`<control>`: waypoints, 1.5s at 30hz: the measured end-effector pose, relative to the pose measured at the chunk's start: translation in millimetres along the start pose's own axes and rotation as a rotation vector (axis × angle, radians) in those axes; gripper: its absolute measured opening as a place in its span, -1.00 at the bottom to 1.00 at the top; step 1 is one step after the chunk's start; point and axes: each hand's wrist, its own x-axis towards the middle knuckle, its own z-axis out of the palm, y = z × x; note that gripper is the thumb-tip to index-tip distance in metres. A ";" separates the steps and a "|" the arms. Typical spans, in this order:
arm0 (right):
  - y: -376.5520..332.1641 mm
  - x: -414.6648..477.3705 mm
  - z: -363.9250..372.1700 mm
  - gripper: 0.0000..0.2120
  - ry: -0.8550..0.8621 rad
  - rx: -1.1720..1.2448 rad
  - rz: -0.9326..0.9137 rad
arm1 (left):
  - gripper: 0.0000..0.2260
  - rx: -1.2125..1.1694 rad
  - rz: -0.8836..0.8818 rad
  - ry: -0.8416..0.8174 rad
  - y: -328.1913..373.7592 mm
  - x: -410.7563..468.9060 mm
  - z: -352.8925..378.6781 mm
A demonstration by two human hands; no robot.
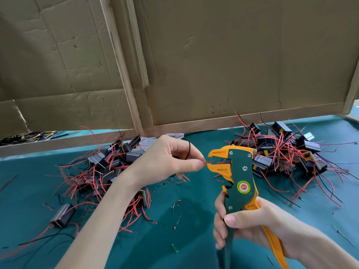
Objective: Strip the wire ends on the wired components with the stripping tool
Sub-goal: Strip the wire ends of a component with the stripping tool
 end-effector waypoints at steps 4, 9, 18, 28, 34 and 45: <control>-2.7 -0.8 4.0 -0.90 0.026 -0.018 0.025 | -0.89 0.013 -0.003 -0.016 1.4 -1.8 -1.6; -6.0 -3.9 6.7 -0.84 0.045 -0.047 0.066 | -0.89 0.031 -0.022 -0.062 2.2 -2.7 -5.0; 5.7 1.7 22.1 -0.51 0.430 0.076 0.137 | -0.94 -0.128 -0.068 -0.069 -18.8 3.2 0.7; 2.7 7.8 -7.7 -0.71 0.248 0.176 -0.090 | -0.71 0.112 -0.125 0.015 -33.8 11.2 17.9; -0.5 6.5 -2.3 -0.66 0.194 0.131 -0.075 | -0.79 -0.006 0.061 0.228 -12.6 9.8 19.5; -1.0 4.0 -3.0 -0.74 0.101 0.103 -0.065 | -0.89 0.062 0.133 0.226 -4.1 7.1 22.4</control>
